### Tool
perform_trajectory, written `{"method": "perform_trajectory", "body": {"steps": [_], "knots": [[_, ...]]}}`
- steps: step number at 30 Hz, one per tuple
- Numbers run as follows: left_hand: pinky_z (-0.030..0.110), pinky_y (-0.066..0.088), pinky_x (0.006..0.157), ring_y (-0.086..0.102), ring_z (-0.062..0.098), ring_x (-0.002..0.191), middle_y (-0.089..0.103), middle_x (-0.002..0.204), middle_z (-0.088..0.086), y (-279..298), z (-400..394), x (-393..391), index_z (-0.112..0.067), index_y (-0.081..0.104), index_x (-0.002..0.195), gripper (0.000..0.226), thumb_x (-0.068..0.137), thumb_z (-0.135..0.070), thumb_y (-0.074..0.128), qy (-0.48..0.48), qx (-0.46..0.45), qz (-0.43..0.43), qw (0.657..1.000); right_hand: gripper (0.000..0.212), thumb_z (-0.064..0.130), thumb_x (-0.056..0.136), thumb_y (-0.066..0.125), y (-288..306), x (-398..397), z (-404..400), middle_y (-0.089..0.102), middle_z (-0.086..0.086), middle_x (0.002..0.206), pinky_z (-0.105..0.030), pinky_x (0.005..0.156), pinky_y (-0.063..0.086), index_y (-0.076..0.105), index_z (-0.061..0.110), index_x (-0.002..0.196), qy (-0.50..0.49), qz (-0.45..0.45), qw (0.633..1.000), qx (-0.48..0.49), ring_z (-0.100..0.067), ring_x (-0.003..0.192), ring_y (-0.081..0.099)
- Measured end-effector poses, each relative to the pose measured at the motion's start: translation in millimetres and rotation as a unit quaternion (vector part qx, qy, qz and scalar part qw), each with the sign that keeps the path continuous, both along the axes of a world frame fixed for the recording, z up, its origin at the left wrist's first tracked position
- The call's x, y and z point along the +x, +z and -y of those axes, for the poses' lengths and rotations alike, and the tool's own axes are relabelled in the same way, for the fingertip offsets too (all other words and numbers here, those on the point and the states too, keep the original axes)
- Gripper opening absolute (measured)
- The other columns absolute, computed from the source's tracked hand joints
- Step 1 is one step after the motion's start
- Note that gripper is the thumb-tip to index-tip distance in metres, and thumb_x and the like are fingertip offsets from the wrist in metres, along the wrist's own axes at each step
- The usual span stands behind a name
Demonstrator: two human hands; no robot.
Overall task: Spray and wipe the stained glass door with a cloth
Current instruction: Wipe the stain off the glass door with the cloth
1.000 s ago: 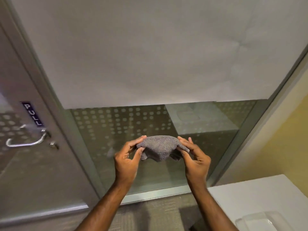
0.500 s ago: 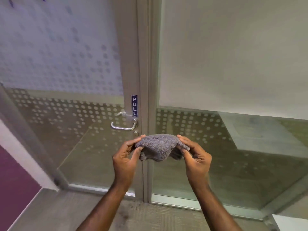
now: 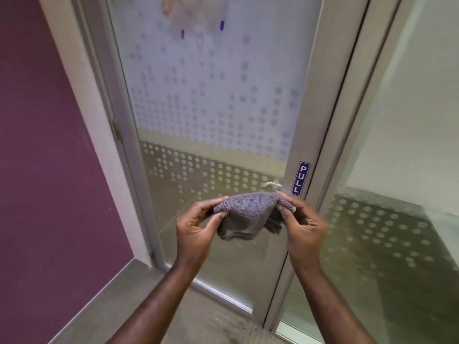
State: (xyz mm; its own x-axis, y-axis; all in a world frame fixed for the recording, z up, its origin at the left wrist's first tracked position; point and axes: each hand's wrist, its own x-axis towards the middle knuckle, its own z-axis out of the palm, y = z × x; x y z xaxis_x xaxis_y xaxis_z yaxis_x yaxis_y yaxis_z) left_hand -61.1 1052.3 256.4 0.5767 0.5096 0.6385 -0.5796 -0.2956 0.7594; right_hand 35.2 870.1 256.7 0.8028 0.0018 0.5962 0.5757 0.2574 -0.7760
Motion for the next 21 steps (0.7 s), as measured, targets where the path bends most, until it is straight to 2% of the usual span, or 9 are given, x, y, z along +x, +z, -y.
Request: {"method": "perform_trajectory", "body": {"steps": [4, 8, 11, 14, 18, 21], "knots": [[0.027, 0.058, 0.088, 0.075, 0.017, 0.094, 0.079, 0.100, -0.004, 10, -45, 8, -0.021, 0.075, 0.102, 0.028, 0.081, -0.003, 0.077, 0.041, 0.013, 0.003, 0.999, 0.038, -0.015, 0.088, 0.068, 16, 25, -59, 0.081, 0.007, 0.099, -0.031, 0.091, 0.058, 0.078, 0.018, 0.102, 0.029, 0.002, 0.999, 0.022, -0.014, 0.095, 0.074], [0.023, 0.058, 0.085, 0.074, 0.008, 0.090, 0.077, 0.096, -0.012, 20, -98, 22, -0.026, 0.074, 0.101, 0.030, 0.079, -0.006, 0.079, 0.079, 0.036, 0.000, 0.996, 0.040, -0.013, 0.087, 0.069, 32, 54, -117, 0.081, 0.005, 0.098, -0.035, 0.091, 0.059, 0.079, 0.024, 0.099, 0.061, 0.020, 0.998, 0.029, -0.015, 0.094, 0.074], [0.025, 0.058, 0.085, 0.075, 0.013, 0.090, 0.078, 0.096, -0.006, 29, -142, 36, -0.029, 0.075, 0.099, 0.025, 0.078, -0.017, 0.082, 0.088, 0.038, -0.008, 0.995, 0.042, -0.012, 0.086, 0.070, 43, 77, -163, 0.080, 0.007, 0.096, -0.030, 0.088, 0.059, 0.079, 0.027, 0.097, 0.087, 0.037, 0.995, 0.029, -0.012, 0.091, 0.073], [0.027, 0.059, 0.082, 0.075, 0.017, 0.089, 0.079, 0.095, 0.001, 36, -185, 51, -0.020, 0.076, 0.096, 0.019, 0.078, -0.026, 0.081, 0.074, 0.038, -0.008, 0.997, 0.038, -0.018, 0.086, 0.068, 52, 100, -205, 0.080, 0.008, 0.095, -0.025, 0.087, 0.058, 0.077, 0.016, 0.097, 0.107, 0.043, 0.993, 0.029, -0.010, 0.090, 0.074], [0.047, 0.060, 0.083, 0.075, 0.032, 0.092, 0.078, 0.097, 0.012, 51, -236, 83, -0.005, 0.074, 0.097, 0.026, 0.091, -0.029, 0.067, 0.030, 0.020, -0.013, 0.999, 0.041, -0.025, 0.086, 0.060, 66, 129, -255, 0.080, 0.010, 0.093, -0.017, 0.076, 0.056, 0.076, 0.011, 0.097, 0.154, 0.051, 0.987, -0.010, -0.012, 0.082, 0.071], [0.042, 0.060, 0.079, 0.076, 0.026, 0.089, 0.079, 0.096, 0.009, 67, -271, 117, -0.005, 0.072, 0.096, 0.017, 0.093, -0.021, 0.068, 0.015, -0.014, -0.057, 0.998, 0.054, -0.036, 0.080, 0.050, 76, 152, -287, 0.080, 0.011, 0.100, -0.017, 0.081, 0.056, 0.074, 0.009, 0.096, 0.179, 0.081, 0.980, -0.046, -0.008, 0.096, 0.074]]}}
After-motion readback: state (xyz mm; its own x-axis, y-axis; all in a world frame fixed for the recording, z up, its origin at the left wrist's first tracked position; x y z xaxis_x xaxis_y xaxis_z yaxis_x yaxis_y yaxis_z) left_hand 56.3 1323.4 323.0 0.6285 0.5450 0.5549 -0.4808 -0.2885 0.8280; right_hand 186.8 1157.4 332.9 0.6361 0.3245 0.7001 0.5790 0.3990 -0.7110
